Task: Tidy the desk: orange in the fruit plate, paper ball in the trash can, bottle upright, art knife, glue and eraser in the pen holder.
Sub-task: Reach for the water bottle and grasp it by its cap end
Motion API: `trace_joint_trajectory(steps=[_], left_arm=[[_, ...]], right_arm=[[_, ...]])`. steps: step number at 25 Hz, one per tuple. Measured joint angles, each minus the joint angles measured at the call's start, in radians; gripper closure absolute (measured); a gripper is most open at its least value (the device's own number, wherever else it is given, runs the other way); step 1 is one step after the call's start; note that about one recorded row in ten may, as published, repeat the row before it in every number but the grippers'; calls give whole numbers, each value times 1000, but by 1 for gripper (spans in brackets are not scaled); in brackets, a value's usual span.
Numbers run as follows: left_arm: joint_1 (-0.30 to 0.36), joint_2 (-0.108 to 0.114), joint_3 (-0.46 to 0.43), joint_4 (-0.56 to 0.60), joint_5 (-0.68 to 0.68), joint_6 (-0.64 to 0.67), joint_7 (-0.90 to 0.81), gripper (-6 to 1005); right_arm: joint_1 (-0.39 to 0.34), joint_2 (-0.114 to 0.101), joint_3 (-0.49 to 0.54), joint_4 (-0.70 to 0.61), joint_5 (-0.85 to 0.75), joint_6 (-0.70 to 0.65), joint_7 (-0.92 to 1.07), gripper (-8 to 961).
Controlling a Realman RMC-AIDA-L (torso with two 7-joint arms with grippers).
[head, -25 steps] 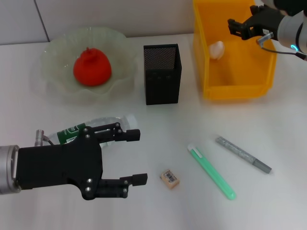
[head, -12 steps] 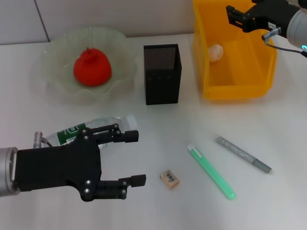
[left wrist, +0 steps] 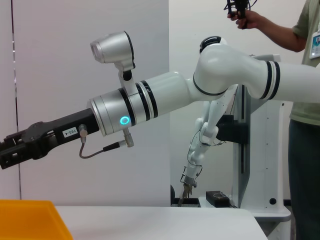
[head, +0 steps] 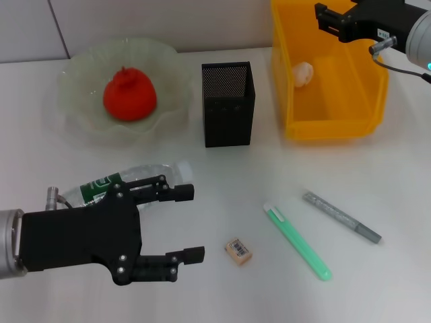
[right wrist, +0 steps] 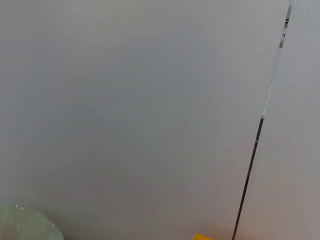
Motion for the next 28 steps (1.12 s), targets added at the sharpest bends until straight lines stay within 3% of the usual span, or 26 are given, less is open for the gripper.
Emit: trace_joint_trajectory(steps=[6, 12, 19, 28], left_arm=[[3, 0, 0, -3, -2, 3, 2, 215], [3, 0, 0, -9, -3, 5, 2, 215], [3, 0, 0, -9, -4, 7, 2, 215], [3, 0, -2, -9, -4, 7, 14, 215]], right_arm=[[10, -2, 2, -3, 47, -16, -7, 315], [75, -5, 64, 31, 124, -133, -42, 314], [97, -3, 171, 105, 514, -317, -403, 314], [46, 1, 198, 140, 642, -479, -655, 315]])
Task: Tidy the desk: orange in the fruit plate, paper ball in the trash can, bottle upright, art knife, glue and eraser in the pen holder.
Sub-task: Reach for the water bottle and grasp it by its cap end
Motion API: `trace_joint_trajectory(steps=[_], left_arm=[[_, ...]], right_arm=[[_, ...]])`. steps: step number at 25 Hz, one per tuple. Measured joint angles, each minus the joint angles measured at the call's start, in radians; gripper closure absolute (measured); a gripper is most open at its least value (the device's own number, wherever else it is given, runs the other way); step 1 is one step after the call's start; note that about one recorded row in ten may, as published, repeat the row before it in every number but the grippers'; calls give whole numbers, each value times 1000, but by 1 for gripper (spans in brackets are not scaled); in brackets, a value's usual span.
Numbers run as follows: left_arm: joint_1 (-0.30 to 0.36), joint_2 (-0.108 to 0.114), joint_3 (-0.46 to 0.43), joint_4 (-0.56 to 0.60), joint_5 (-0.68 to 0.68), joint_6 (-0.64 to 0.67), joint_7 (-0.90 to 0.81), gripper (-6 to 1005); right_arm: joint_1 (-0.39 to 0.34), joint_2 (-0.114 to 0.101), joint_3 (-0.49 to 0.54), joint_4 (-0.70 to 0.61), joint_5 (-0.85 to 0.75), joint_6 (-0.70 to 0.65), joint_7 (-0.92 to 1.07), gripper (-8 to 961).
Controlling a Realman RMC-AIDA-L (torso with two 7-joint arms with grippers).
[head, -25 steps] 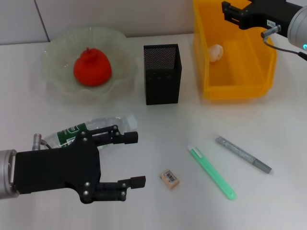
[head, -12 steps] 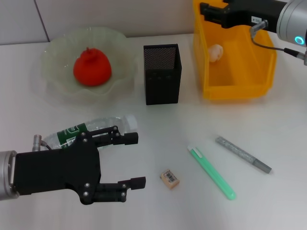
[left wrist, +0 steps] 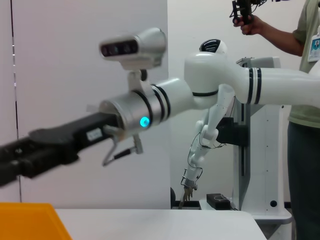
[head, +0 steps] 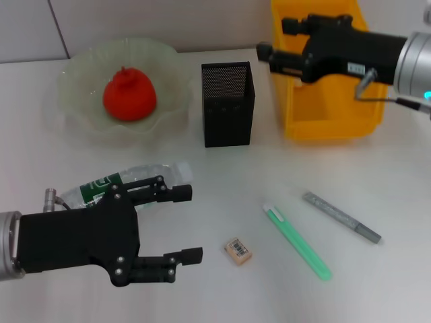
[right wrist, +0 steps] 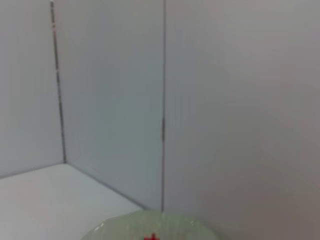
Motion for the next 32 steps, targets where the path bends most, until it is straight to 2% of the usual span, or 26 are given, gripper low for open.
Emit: trace_joint_trajectory(steps=[5, 10, 11, 12, 16, 21, 27, 32], left_arm=[[9, 3, -4, 0, 0, 0, -4, 215], [20, 5, -7, 4, 0, 0, -4, 215], [21, 6, -7, 5, 0, 0, -4, 215], [23, 6, -7, 4, 0, -2, -4, 215], [24, 6, -7, 1, 0, -4, -7, 215], [37, 6, -12, 8, 0, -7, -9, 215], [34, 8, -65, 14, 8, -21, -79, 215], [37, 10, -73, 61, 24, -117, -153, 215]], right_arm=[[-25, -2, 51, 23, 34, -148, -53, 315], [-40, -2, 178, 78, 118, -343, -129, 314], [-42, -3, 246, 122, 163, -439, -194, 314], [-42, -3, 246, 122, 163, -439, -194, 314], [-43, -3, 352, 182, 181, -566, -260, 314], [-41, -5, 399, 224, 113, -578, -280, 314], [-35, -2, 398, 257, 69, -579, -303, 314], [-19, -3, 403, 309, 68, -570, -325, 315]])
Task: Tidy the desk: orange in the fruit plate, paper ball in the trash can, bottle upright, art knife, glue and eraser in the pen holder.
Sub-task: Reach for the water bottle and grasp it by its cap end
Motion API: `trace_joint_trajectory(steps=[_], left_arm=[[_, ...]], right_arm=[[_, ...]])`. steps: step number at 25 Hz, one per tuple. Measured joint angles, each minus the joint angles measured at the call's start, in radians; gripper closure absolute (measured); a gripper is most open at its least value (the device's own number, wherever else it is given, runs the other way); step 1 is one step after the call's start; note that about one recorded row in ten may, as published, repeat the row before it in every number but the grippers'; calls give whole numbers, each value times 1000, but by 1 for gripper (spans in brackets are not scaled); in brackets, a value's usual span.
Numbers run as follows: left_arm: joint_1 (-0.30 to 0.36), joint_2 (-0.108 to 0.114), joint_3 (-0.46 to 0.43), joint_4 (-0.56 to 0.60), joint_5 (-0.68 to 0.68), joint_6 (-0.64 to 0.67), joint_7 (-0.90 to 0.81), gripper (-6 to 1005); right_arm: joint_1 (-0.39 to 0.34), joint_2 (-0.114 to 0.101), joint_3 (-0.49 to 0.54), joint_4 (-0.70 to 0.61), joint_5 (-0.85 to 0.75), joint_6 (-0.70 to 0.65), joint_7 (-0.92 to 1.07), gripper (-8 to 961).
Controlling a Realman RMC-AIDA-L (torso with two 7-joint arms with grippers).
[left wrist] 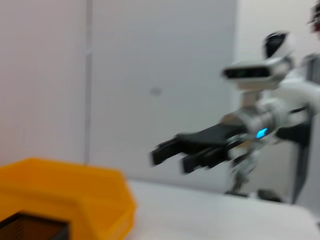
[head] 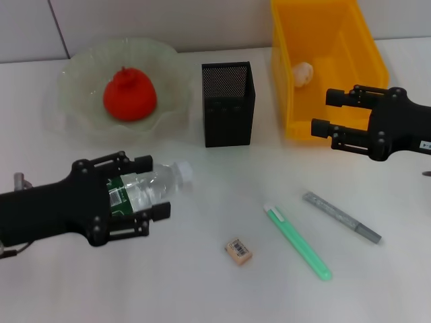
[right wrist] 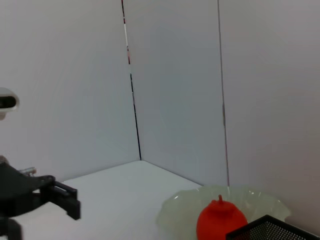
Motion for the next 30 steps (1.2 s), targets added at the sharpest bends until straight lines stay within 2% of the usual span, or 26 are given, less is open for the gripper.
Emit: trace_joint_trajectory(steps=[3, 5, 8, 16, 19, 23, 30], left_arm=[[-1, -3, 5, 47, 57, -88, -78, 215], [-4, -3, 5, 51, 69, -100, -91, 215], [-41, -5, 7, 63, 140, -174, -147, 215], [-78, -7, 19, 79, 191, -243, -188, 215], [-100, -7, 122, 82, 196, -323, -240, 215], [-105, -8, 171, 87, 197, -369, -250, 216], [-118, -9, 207, 92, 196, -462, -294, 216]], right_arm=[[10, -2, 0, 23, -5, 1, -4, 315], [15, -3, 1, 35, -17, 7, -4, 315], [17, -3, 1, 44, -48, 30, -4, 315], [8, -2, 4, 61, -101, 49, -4, 314], [8, -1, 16, 77, -101, 54, -4, 314], [11, -1, 24, 84, -101, 54, -5, 315], [15, -1, 25, 88, -102, 54, -5, 314]])
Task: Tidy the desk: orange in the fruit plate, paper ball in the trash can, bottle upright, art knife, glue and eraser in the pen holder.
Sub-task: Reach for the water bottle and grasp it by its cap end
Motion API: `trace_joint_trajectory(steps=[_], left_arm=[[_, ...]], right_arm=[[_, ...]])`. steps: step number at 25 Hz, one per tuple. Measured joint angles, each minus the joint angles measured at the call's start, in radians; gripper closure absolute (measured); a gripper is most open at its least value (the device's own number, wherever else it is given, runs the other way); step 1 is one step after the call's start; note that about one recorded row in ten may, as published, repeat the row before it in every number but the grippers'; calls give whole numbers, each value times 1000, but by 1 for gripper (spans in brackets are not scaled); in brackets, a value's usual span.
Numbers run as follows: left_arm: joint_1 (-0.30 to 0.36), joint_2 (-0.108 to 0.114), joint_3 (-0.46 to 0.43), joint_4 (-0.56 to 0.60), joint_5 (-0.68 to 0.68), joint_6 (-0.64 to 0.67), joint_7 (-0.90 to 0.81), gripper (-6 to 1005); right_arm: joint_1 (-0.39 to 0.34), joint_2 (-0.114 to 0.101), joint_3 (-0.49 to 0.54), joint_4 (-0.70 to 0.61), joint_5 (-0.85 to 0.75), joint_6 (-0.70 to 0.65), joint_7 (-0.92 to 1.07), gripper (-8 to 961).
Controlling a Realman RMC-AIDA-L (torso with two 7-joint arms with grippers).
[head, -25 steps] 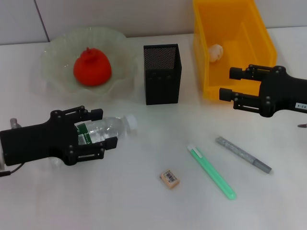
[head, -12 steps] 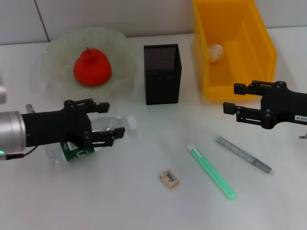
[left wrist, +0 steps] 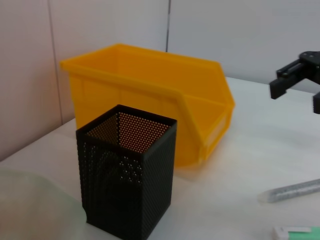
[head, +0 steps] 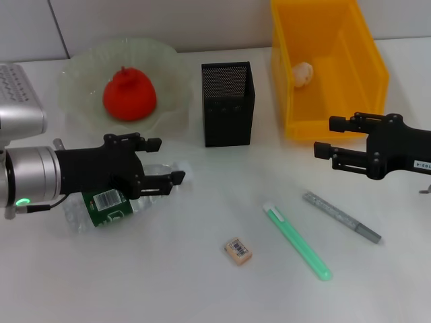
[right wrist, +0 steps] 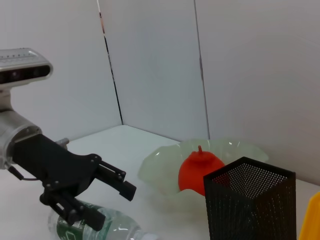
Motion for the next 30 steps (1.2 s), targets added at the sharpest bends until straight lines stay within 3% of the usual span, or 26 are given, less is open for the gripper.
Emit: trace_joint_trajectory(steps=[8, 17, 30], left_arm=[[-36, 2, 31, 0, 43, -5, -11, 216], [-86, 0, 129, 0, 96, -107, -76, 216], [-138, -1, 143, -37, 164, -163, -140, 216]], right_arm=[[8, 0, 0, 16, 0, 2, 0, 314], [7, 0, 0, 23, 0, 6, 0, 315], [8, 1, 0, 42, 0, 9, 0, 314]])
